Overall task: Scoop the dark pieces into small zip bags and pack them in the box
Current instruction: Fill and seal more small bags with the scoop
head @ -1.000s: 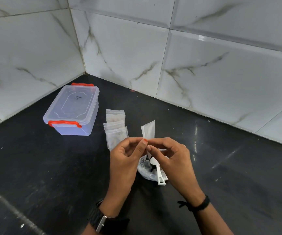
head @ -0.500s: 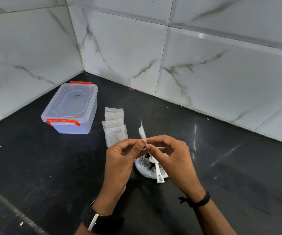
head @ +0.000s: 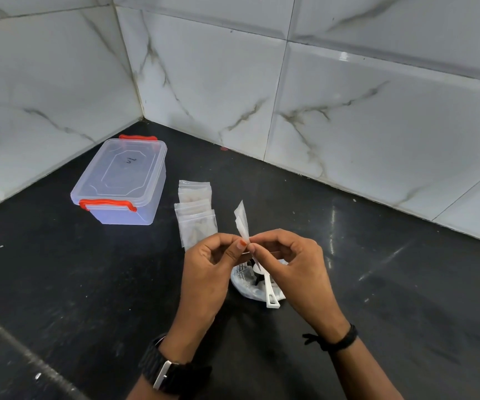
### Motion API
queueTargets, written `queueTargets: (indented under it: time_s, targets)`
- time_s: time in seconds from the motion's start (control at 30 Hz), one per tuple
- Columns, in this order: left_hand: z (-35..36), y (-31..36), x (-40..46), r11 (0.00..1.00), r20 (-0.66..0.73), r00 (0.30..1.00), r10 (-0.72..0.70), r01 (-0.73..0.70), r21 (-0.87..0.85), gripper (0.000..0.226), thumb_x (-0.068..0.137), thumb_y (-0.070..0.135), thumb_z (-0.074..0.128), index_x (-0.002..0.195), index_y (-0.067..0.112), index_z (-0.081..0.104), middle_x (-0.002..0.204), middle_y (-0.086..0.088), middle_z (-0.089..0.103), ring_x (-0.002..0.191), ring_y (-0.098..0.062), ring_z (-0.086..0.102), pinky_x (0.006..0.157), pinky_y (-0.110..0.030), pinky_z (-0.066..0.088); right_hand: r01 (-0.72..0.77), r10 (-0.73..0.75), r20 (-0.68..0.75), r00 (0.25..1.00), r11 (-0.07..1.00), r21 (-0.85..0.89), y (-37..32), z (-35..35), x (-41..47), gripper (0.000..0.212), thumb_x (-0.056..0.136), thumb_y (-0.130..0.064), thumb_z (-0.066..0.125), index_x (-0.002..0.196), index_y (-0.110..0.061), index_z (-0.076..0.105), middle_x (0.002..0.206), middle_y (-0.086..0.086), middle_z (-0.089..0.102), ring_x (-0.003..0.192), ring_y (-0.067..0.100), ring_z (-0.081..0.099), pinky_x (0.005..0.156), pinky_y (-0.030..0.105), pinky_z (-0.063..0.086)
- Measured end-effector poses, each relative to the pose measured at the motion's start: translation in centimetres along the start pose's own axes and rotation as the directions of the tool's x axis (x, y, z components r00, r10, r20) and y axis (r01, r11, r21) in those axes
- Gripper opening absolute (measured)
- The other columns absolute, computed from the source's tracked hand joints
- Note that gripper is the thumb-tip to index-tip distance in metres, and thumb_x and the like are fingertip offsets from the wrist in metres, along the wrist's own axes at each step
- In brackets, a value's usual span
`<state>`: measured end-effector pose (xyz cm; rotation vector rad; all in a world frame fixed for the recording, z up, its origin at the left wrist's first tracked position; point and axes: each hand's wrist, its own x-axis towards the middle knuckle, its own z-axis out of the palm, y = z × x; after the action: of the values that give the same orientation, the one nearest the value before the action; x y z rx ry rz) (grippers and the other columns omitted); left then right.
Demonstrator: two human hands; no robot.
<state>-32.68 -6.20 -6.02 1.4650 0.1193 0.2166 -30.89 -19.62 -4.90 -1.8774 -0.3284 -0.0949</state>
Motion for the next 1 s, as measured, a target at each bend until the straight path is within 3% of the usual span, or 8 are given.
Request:
queueTargets:
  time_s: [0.37, 0.57, 0.7, 0.83, 1.0]
  targets:
    - [-0.04, -0.33, 0.06, 0.999, -0.020, 1.000, -0.004, 0.005, 0.051, 0.009, 0.080, 0.027, 0.060, 0.080, 0.023, 0.068, 0.076, 0.017, 0.072, 0.080, -0.005, 0.071, 0.068, -0.012, 0.053, 0.020, -0.020, 0.005, 1.000, 1.000, -0.015, -0.17, -0.15, -0.04, 0.004, 0.086, -0.016, 0.069, 0.084, -0.015, 0.072, 0.077, -0.007, 0.072, 0.073, 0.008, 0.069, 0.069, 0.017, 0.053]
    - [-0.33, -0.02, 0.04, 1.000, 0.009, 1.000, -0.017, 0.017, -0.021, 0.012, 0.085, 0.018, 0.058, 0.087, 0.016, 0.070, 0.083, 0.005, 0.075, 0.083, -0.013, 0.072, 0.072, -0.018, 0.056, -0.002, 0.002, 0.012, 1.000, 1.000, -0.002, -0.23, -0.21, 0.02, 0.002, 0.084, -0.015, 0.070, 0.084, -0.014, 0.072, 0.076, -0.005, 0.073, 0.072, 0.008, 0.070, 0.069, 0.019, 0.054]
    - [-0.37, -0.01, 0.01, 0.998, 0.002, 1.000, -0.019, 0.020, -0.054, 0.019, 0.078, 0.024, 0.061, 0.092, 0.013, 0.070, 0.086, 0.002, 0.075, 0.085, -0.016, 0.072, 0.076, -0.024, 0.058, -0.059, 0.058, 0.015, 0.998, 0.995, 0.076, -0.28, -0.40, 0.17, 0.006, 0.085, -0.012, 0.068, 0.083, -0.010, 0.073, 0.075, -0.001, 0.074, 0.071, 0.011, 0.071, 0.067, 0.020, 0.055]
    - [-0.39, 0.00, -0.05, 0.998, 0.010, 1.000, -0.014, 0.014, -0.054, 0.019, 0.074, 0.022, 0.066, 0.092, 0.017, 0.069, 0.086, 0.003, 0.075, 0.083, -0.016, 0.073, 0.075, -0.023, 0.058, -0.124, 0.118, 0.053, 0.992, 0.982, 0.145, -0.49, -0.55, 0.29, 0.004, 0.082, -0.011, 0.072, 0.081, -0.008, 0.072, 0.076, 0.003, 0.074, 0.071, 0.014, 0.071, 0.067, 0.020, 0.054]
    - [-0.32, 0.30, -0.20, 0.997, 0.040, 0.999, -0.008, 0.011, -0.075, 0.019, 0.071, 0.024, 0.067, 0.089, 0.018, 0.069, 0.082, 0.005, 0.075, 0.081, -0.015, 0.073, 0.071, -0.020, 0.056, -0.194, 0.172, 0.103, 0.980, 0.943, 0.271, -0.85, -0.82, 0.38, 0.017, 0.070, -0.021, 0.075, 0.078, -0.005, 0.073, 0.076, 0.008, 0.074, 0.070, 0.017, 0.070, 0.068, 0.022, 0.055]
